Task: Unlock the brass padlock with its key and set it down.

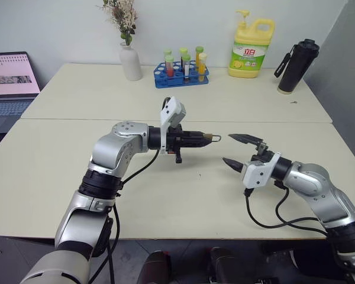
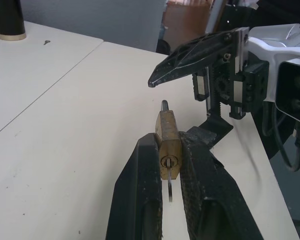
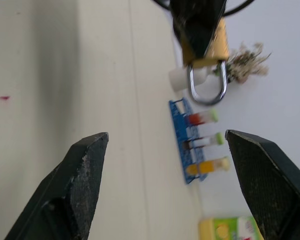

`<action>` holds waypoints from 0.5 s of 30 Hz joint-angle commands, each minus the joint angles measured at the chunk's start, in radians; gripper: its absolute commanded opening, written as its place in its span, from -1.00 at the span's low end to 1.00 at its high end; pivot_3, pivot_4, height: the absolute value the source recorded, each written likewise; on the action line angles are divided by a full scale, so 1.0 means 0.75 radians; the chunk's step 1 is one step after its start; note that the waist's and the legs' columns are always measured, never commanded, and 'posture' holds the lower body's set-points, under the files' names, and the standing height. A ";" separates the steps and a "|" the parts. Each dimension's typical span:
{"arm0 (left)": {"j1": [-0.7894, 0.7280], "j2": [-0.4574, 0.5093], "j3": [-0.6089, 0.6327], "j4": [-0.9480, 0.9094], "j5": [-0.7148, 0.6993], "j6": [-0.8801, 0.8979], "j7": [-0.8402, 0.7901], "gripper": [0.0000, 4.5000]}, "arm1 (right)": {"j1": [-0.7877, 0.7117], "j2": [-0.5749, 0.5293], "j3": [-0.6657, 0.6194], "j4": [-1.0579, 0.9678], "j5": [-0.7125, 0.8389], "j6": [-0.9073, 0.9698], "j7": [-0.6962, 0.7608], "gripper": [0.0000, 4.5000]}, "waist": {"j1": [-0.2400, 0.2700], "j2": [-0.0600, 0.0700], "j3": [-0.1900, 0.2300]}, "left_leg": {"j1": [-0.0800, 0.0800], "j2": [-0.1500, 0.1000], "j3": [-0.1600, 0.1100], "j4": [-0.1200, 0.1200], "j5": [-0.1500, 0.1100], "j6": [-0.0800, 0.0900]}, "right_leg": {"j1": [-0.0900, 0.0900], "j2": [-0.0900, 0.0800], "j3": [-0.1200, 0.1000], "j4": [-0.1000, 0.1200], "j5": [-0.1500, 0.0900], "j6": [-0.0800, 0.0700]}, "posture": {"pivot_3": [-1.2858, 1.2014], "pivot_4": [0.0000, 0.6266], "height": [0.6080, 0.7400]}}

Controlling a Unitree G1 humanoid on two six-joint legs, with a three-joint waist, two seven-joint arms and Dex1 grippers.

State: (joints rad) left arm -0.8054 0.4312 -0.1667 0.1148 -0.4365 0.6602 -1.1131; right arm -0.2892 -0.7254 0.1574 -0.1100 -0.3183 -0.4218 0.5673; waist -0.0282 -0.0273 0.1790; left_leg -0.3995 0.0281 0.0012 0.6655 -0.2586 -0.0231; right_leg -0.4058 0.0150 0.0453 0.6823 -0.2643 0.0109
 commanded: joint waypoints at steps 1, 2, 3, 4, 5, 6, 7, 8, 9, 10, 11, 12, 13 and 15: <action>-0.004 -0.009 0.002 -0.032 0.003 -0.040 -0.003 -0.92 | 0.039 -0.026 -0.070 -0.104 0.148 0.060 0.069 0.69 | 0.000 0.000 0.000 | 0.000 0.000 0.000 0.000 0.000 0.000 | 0.000 0.000 0.000 0.000 0.000 0.000 | 0.03 -0.52 1.00; -0.001 -0.006 -0.007 -0.034 0.011 -0.054 -0.012 -0.92 | 0.056 -0.032 -0.078 -0.137 0.195 0.073 0.095 0.69 | -0.001 0.000 0.000 | 0.000 0.000 0.000 0.000 0.000 0.000 | 0.000 0.000 0.000 0.000 0.000 0.000 | 0.03 -0.52 1.00; 0.002 -0.002 -0.016 -0.035 0.019 -0.068 -0.021 -0.92 | 0.072 -0.033 -0.085 -0.176 0.249 0.093 0.120 0.61 | -0.002 0.000 0.000 | 0.000 0.000 0.000 0.000 0.000 0.000 | 0.000 0.000 0.000 0.000 0.000 0.000 | 0.03 -0.52 1.00; 0.009 0.003 -0.039 -0.036 0.045 -0.100 -0.031 -0.92 | 0.099 -0.031 -0.087 -0.231 0.343 0.147 0.162 0.52 | -0.004 0.000 0.000 | 0.000 0.000 0.000 0.000 0.000 0.000 | 0.000 0.001 0.000 0.000 0.000 0.000 | 0.03 -0.52 1.00; 0.014 0.007 -0.054 -0.038 0.063 -0.123 -0.039 -0.92 | 0.120 -0.029 -0.089 -0.272 0.409 0.190 0.193 0.41 | -0.003 0.000 0.000 | 0.000 0.001 0.000 0.000 0.000 0.000 | 0.000 0.001 0.000 0.000 0.000 0.000 | 0.03 -0.52 1.00; 0.022 0.007 -0.068 -0.046 0.070 -0.136 -0.051 -0.92 | 0.127 -0.024 -0.086 -0.302 0.453 0.227 0.214 0.26 | -0.003 0.000 0.000 | 0.000 0.001 -0.001 0.000 0.000 0.000 | 0.000 0.001 0.000 0.000 0.000 0.000 | 0.03 -0.52 1.00; 0.027 0.002 -0.076 -0.053 0.069 -0.140 -0.057 -0.92 | 0.124 -0.008 -0.080 -0.336 0.512 0.292 0.231 0.12 | -0.003 0.000 0.000 | 0.000 0.001 -0.001 0.000 0.000 0.000 | 0.000 0.001 0.000 0.000 0.000 0.000 | 0.03 -0.52 1.00; 0.029 -0.002 -0.079 -0.057 0.066 -0.140 -0.061 -0.92 | 0.119 0.002 -0.077 -0.359 0.547 0.336 0.239 -0.06 | -0.003 0.000 0.000 | 0.000 0.001 -0.001 0.000 0.000 0.000 | 0.000 0.001 0.000 0.000 0.000 0.001 | 0.03 -0.52 1.00; 0.030 0.000 -0.089 -0.057 0.076 -0.159 -0.071 -0.92 | 0.106 0.011 -0.074 -0.377 0.568 0.371 0.247 -0.21 | -0.002 0.000 0.000 | 0.000 0.001 -0.001 0.000 0.000 0.000 | 0.000 0.001 0.000 0.000 0.000 0.001 | 0.03 -0.52 1.00; 0.028 0.001 -0.090 -0.055 0.078 -0.165 -0.073 -0.92 | 0.091 0.019 -0.074 -0.392 0.585 0.408 0.250 -0.37 | -0.002 0.000 0.000 | 0.000 0.001 -0.001 0.000 0.000 0.000 | 0.000 0.001 -0.001 0.000 0.000 0.001 | 0.03 -0.52 1.00; 0.026 0.000 -0.087 -0.054 0.073 -0.161 -0.073 -0.92 | 0.078 0.025 -0.074 -0.399 0.592 0.435 0.253 -0.53 | -0.002 0.000 0.000 | 0.000 0.001 -0.001 0.000 0.000 0.000 | 0.000 0.001 -0.001 0.000 -0.001 0.001 | 0.03 -0.52 1.00; 0.025 0.001 -0.087 -0.054 0.072 -0.163 -0.078 -0.92 | 0.063 0.028 -0.073 -0.402 0.590 0.452 0.257 -0.69 | -0.002 0.000 0.000 | 0.000 0.000 -0.001 0.000 0.000 0.000 | 0.000 0.001 -0.001 0.000 -0.001 0.001 | 0.03 -0.52 1.00; 0.024 0.002 -0.086 -0.054 0.072 -0.163 -0.081 -0.92 | 0.055 0.030 -0.072 -0.405 0.588 0.465 0.262 -0.82 | -0.001 0.000 0.000 | 0.000 0.000 -0.001 0.000 0.000 0.000 | 0.000 0.001 -0.001 0.000 -0.001 0.002 | 0.03 -0.52 1.00; 0.021 0.003 -0.082 -0.056 0.069 -0.160 -0.087 -0.92 | 0.037 0.038 -0.069 -0.398 0.583 0.484 0.271 -0.99 | -0.001 0.000 0.000 | 0.000 0.000 -0.001 0.000 0.000 0.000 | 0.000 0.001 -0.001 0.000 -0.001 0.003 | 0.03 -0.52 1.00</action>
State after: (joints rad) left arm -0.7702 0.4312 -0.2396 0.1104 -0.3788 0.5581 -1.1696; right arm -0.2463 -0.6995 0.1205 -0.3799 0.1017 -0.0695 0.7649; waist -0.0287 -0.0273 0.1789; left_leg -0.3993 0.0283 0.0007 0.6657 -0.2586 -0.0230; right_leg -0.4056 0.0157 0.0440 0.6823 -0.2654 0.0128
